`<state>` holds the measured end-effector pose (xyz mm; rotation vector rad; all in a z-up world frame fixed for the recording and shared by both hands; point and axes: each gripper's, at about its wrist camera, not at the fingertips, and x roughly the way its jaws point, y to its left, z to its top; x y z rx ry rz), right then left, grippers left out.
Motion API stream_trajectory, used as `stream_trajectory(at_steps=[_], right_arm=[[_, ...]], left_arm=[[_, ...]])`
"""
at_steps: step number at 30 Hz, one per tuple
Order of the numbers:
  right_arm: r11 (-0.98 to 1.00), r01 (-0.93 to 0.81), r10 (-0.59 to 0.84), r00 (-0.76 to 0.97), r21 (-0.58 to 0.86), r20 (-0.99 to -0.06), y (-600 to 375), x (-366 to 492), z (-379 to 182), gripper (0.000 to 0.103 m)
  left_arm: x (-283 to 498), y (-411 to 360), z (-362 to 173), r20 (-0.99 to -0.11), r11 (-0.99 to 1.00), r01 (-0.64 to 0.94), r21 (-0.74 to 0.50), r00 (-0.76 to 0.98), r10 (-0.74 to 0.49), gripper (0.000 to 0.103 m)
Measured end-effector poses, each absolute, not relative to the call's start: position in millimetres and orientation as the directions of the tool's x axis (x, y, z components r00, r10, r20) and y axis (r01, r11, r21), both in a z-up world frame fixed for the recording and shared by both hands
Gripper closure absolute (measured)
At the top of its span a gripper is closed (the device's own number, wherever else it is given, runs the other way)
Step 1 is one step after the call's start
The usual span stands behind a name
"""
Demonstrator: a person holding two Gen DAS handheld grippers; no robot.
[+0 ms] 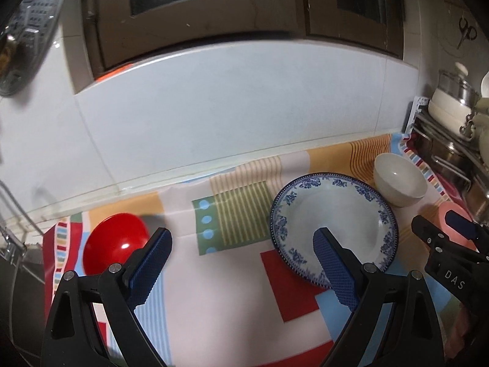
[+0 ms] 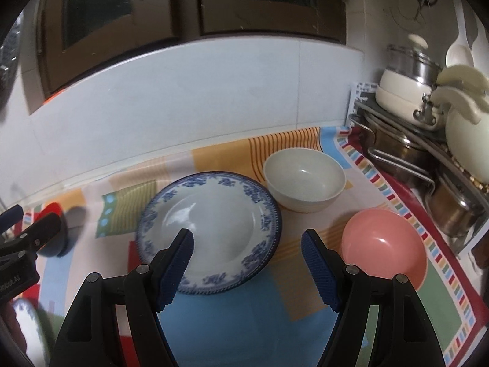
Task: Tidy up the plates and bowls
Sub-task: 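Move both grippers to the rim of the smaller blue-floral plate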
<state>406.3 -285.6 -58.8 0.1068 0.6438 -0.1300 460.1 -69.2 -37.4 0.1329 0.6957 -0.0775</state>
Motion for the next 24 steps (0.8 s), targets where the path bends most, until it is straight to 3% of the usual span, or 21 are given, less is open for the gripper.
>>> stream_trajectory(at_steps=[24], right_arm=[[0.972,0.228,-0.124,0.708,0.059,-0.695,-316,491,-121,0.03]], left_arm=[[558,-96,-118,-0.757,0.986,0.151,0.073,0.652,-0.044,0.021]])
